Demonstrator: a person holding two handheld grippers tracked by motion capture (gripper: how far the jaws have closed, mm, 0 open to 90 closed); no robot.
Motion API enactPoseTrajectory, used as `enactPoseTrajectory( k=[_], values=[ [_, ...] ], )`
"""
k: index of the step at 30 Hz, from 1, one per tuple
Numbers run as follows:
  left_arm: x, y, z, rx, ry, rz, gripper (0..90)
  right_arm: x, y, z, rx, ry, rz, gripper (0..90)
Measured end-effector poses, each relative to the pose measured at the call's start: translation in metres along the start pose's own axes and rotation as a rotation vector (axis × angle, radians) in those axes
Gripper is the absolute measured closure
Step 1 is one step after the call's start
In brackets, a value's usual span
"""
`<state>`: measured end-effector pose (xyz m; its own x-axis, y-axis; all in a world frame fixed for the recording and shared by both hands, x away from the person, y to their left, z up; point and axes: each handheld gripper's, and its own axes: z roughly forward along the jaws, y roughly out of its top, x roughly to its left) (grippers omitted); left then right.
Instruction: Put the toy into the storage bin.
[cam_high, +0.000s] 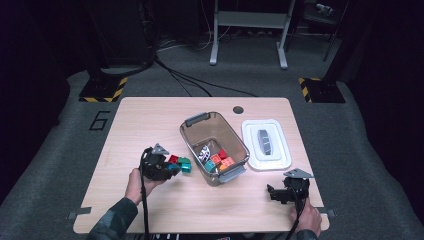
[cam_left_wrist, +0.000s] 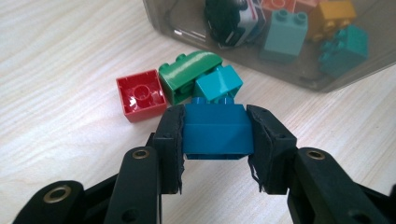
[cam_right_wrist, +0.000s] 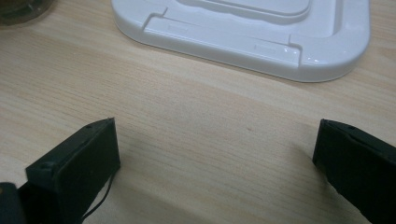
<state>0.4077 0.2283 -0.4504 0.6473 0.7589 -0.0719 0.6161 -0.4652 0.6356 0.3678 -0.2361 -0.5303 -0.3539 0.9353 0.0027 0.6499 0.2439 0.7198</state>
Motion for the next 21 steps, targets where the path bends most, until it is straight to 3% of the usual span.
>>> enactPoseTrajectory(
  k=[6,21],
  values=[
    [0.004,0.008,-0.012,-0.022,-0.005,-0.011,59.1,0.0,0.0,0.0,0.0,0.0,0.001,0.0],
    [0.006,0.041,-0.045,-0.048,0.026,0.022,59.1,0.0,0.0,0.0,-0.001,0.001,-0.001,0.0]
  ],
)
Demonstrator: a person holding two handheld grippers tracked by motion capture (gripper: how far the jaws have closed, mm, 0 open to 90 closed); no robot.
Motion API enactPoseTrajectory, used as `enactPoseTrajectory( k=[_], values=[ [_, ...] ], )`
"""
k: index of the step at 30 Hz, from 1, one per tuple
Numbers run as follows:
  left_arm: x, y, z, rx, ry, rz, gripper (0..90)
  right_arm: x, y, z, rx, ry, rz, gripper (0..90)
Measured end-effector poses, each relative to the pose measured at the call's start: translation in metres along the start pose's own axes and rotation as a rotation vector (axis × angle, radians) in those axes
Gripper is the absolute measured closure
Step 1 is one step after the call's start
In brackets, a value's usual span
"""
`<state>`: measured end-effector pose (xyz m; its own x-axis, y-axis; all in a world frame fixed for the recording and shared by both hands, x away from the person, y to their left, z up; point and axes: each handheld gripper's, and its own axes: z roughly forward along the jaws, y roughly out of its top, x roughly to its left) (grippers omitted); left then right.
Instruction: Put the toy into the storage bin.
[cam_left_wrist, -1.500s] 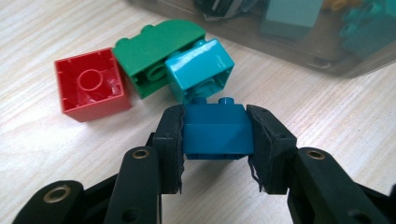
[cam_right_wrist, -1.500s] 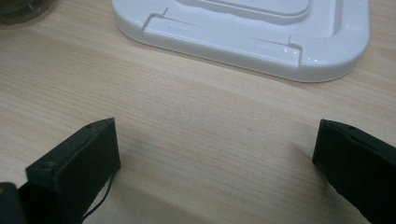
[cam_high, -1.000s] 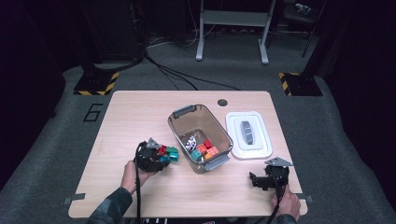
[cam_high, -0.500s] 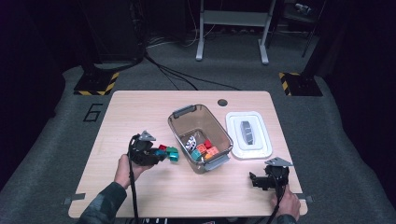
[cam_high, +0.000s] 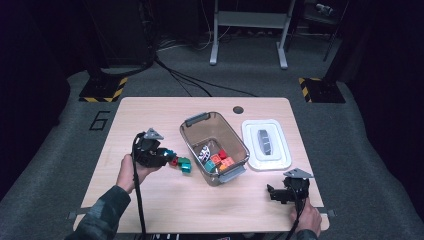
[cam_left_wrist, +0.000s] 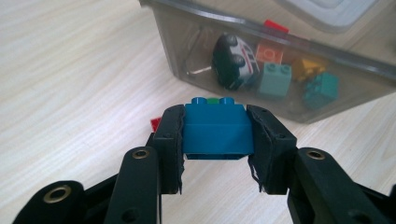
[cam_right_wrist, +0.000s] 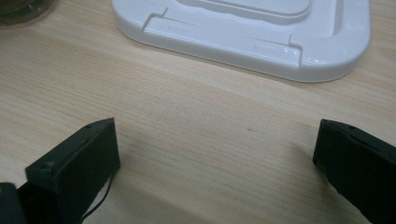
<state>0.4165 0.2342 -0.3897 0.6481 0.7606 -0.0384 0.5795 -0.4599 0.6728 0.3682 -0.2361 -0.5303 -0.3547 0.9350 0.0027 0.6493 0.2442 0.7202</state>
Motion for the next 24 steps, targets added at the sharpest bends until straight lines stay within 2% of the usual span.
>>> enactPoseTrajectory(
  k=[6,11,20,24],
  values=[
    [-0.002,0.021,-0.016,-0.021,-0.006,0.02,59.1,0.0,0.0,0.0,0.0,0.0,0.001,0.0],
    [-0.005,0.038,-0.024,-0.038,0.007,0.045,59.1,0.0,0.0,0.0,0.0,0.0,0.0,0.0],
    [-0.019,0.07,-0.021,-0.053,-0.019,0.097,59.1,0.0,0.0,0.0,0.0,0.0,0.0,0.0],
    [-0.024,0.077,-0.019,-0.055,-0.03,0.109,59.0,0.0,0.0,0.0,0.0,0.0,0.0,0.0]
  ],
)
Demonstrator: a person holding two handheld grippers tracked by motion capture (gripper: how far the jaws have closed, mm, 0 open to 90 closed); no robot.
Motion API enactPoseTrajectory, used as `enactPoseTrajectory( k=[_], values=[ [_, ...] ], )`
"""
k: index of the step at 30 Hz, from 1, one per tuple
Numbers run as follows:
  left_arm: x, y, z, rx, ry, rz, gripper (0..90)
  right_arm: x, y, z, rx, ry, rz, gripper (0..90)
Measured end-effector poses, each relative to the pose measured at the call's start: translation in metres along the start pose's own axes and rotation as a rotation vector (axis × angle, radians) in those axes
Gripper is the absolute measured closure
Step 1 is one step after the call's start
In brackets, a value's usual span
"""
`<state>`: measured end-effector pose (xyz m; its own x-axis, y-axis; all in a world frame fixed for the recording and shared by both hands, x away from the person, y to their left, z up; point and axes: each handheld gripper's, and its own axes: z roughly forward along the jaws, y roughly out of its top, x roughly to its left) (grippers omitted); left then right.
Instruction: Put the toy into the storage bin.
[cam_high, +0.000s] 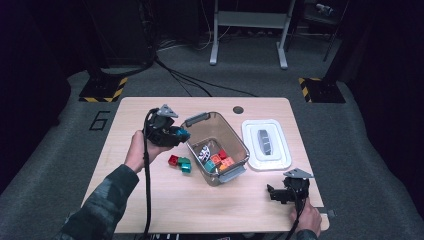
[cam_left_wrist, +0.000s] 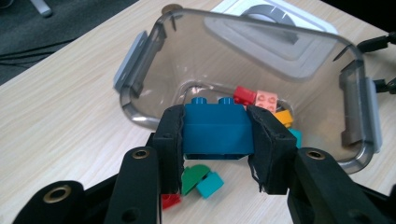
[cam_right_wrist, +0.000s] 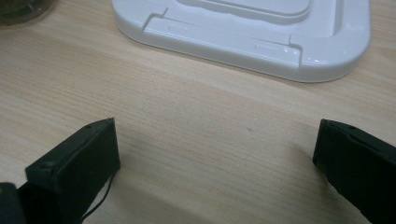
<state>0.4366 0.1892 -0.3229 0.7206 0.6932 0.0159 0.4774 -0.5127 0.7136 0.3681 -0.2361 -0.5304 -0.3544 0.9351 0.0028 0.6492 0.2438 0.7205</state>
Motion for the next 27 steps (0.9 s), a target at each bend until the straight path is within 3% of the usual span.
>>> enactPoseTrajectory(
  k=[11,22,27],
  values=[
    [-0.02,0.012,0.019,0.016,-0.073,0.013,59.0,0.0,0.0,0.0,0.0,0.0,0.001,0.0],
    [-0.036,0.0,0.047,0.077,-0.165,-0.003,58.9,0.0,0.0,0.0,0.0,0.0,0.0,0.0],
    [-0.045,-0.005,0.057,0.119,-0.209,0.017,58.9,0.0,0.0,0.0,0.0,0.0,0.0,0.0]
  ],
)
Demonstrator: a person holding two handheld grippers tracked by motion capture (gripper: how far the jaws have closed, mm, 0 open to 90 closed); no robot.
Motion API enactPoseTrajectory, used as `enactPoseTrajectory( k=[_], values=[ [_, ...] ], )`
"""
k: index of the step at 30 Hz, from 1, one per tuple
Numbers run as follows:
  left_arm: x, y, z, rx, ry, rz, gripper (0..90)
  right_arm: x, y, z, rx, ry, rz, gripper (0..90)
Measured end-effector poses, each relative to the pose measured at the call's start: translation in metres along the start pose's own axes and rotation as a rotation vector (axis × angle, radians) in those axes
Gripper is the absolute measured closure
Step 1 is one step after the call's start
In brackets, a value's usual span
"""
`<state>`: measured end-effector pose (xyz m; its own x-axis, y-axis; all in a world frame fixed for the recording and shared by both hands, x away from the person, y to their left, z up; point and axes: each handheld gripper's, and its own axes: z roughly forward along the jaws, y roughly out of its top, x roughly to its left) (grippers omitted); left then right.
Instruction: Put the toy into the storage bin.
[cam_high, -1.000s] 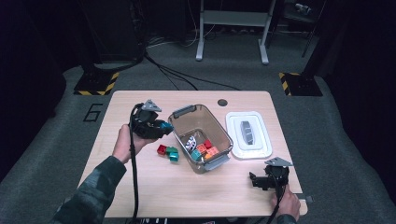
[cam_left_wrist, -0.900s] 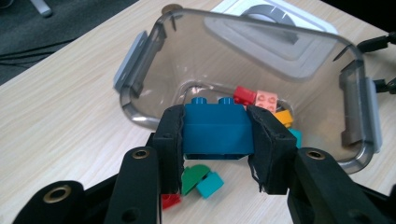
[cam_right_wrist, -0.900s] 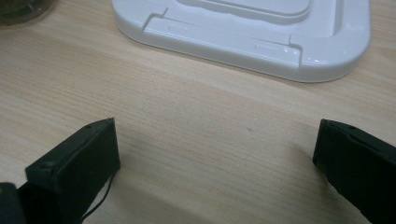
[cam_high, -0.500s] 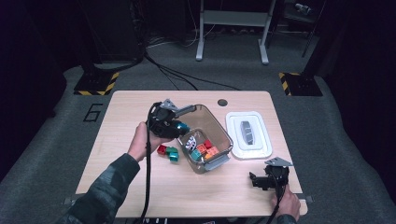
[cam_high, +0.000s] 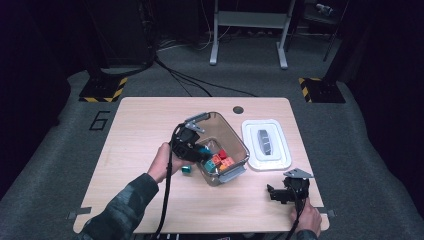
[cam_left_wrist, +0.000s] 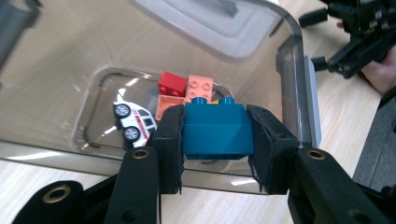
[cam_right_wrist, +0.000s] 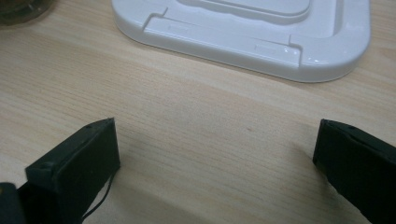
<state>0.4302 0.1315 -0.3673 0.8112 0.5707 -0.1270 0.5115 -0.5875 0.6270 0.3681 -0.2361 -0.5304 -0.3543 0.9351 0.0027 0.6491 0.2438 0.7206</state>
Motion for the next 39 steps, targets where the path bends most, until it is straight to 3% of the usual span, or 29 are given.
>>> enactPoseTrajectory(
  k=[7,14,17,18,19,20,22,26,30,34,39],
  values=[
    [-0.005,-0.001,0.009,0.05,-0.038,0.016,58.8,0.0,0.0,0.0,0.0,0.0,0.001,0.0],
    [-0.007,-0.003,0.012,0.081,-0.042,0.03,58.3,0.0,0.0,0.0,0.0,0.0,0.0,0.0],
    [-0.006,-0.003,0.011,0.088,-0.05,0.021,51.7,0.0,0.0,0.0,0.0,0.0,0.0,0.0],
    [-0.006,-0.004,0.011,0.089,-0.045,0.014,44.9,0.0,0.0,0.0,0.0,0.0,0.001,0.0],
    [-0.005,-0.004,0.009,0.091,-0.044,0.029,44.9,0.0,0.0,0.0,0.0,0.0,0.001,0.0],
    [-0.005,-0.004,0.007,0.083,-0.042,0.024,38.1,0.0,0.0,0.0,0.0,0.0,0.001,0.0],
    [-0.003,-0.006,0.0,0.065,-0.036,0.022,34.8,0.0,0.0,0.0,0.001,0.0,0.0,0.0],
    [0.004,-0.013,-0.015,0.016,-0.008,-0.002,24.3,0.0,0.0,0.0,0.0,0.0,0.0,0.0],
    [0.025,-0.026,-0.031,-0.038,0.042,-0.059,17.8,0.0,0.0,0.0,0.0,0.0,0.0,0.0],
    [0.045,-0.04,-0.039,-0.059,0.126,-0.091,15.9,0.0,0.0,0.0,0.0,0.0,0.0,0.0],
    [0.064,-0.06,-0.038,-0.065,0.221,-0.13,15.4,0.0,0.0,0.0,0.0,0.0,0.001,0.0]
  ],
)
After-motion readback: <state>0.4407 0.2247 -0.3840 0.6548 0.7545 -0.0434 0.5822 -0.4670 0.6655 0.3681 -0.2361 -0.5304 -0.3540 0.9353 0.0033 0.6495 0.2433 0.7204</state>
